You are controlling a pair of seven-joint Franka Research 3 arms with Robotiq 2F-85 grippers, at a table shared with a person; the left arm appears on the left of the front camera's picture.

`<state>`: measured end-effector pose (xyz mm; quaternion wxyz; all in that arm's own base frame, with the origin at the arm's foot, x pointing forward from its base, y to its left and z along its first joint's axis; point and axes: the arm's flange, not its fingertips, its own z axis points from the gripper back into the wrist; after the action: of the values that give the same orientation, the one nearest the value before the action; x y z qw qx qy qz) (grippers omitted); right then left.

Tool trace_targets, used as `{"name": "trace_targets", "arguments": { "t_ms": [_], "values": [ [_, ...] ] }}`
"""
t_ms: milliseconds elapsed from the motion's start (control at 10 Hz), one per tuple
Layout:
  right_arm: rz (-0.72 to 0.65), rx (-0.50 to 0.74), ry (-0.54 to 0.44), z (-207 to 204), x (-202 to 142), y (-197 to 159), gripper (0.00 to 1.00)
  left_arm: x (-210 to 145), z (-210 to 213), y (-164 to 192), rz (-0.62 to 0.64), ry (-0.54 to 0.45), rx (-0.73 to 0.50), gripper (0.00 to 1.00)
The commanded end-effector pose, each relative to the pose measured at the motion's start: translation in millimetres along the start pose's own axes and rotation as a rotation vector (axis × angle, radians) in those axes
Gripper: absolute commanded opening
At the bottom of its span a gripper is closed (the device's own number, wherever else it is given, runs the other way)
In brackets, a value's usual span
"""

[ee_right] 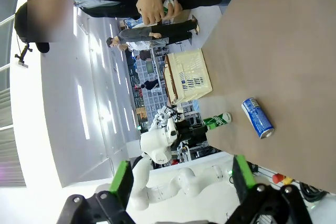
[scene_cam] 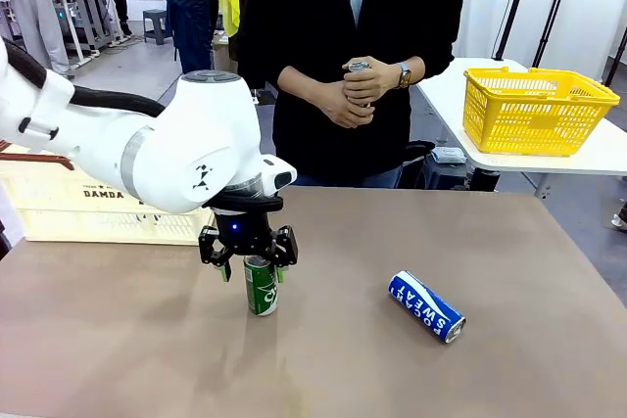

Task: Place the drinks into the Shopping basket.
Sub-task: Pick up one drink and place it into the Shopping basket.

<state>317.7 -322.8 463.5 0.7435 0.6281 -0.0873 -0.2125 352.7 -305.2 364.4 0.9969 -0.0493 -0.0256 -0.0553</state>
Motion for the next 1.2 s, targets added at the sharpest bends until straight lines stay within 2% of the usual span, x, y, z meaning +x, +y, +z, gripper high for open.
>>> {"name": "trace_targets", "arguments": {
  "t_ms": [0, 200, 300, 400, 500, 900, 1100],
  "values": [
    [-0.020, -0.001, 0.006, 0, -3, 4, 1.00, 7, 0, -7, 0.014, -0.020, 0.018, 1.00],
    [-0.020, -0.001, 0.006, 0, -3, 4, 1.00, 7, -1, -9, 0.004, -0.012, 0.011, 1.00],
    [-0.020, -0.001, 0.006, 0, -3, 4, 1.00, 8, -1, -10, 0.026, -0.007, 0.016, 0.76],
    [-0.020, -0.001, 0.006, 0, -3, 4, 1.00, 8, -1, -10, 0.025, -0.014, 0.018, 0.43],
    [-0.020, -0.001, 0.006, 0, -3, 4, 1.00, 7, -1, -10, 0.017, -0.020, 0.020, 0.00],
    [-0.020, -0.001, 0.006, 0, -3, 4, 1.00, 6, 3, -12, 0.008, -0.069, 0.020, 0.00],
    [-0.020, -0.001, 0.006, 0, -3, 4, 1.00, -1, 35, -5, -0.014, -0.072, 0.037, 0.00]
  ]
}}
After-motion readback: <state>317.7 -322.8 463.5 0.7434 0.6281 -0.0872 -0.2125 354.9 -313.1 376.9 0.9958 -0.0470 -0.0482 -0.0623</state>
